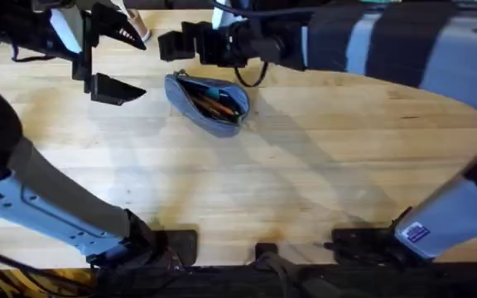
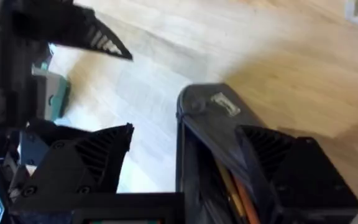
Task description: Unzip the bag, pick up the pens from the table one at a time and place them inside, then zip the bag closed.
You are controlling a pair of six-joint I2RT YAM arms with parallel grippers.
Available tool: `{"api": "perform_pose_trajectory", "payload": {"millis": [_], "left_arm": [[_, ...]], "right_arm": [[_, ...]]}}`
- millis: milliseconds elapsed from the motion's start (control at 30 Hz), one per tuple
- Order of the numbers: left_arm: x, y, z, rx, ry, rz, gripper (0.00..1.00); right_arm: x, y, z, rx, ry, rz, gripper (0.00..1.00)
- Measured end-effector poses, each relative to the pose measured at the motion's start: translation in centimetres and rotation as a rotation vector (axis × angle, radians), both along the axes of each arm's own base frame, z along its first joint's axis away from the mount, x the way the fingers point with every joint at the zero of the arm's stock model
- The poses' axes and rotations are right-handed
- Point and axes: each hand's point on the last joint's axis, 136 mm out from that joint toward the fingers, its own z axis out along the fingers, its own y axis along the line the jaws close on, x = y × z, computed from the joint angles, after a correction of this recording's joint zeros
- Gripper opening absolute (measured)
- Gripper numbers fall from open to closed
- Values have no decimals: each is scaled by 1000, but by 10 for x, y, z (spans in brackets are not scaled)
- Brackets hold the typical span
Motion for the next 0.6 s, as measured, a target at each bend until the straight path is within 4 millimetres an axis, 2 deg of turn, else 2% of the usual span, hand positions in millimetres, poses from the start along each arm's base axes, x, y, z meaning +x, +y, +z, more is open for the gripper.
{"api": "perform_pose_trajectory", "payload": {"millis": [167, 400, 600], "left_arm": [[3, 1, -21, -27, 57, 0, 993], [4, 2, -24, -30, 63, 0, 993], [3, 1, -24, -31, 64, 0, 993]], "right_arm": [[16, 13, -18, -8, 0, 5, 997], [23, 19, -59, -29, 42, 3, 997], [19, 31, -64, 26, 72, 42, 998]]}}
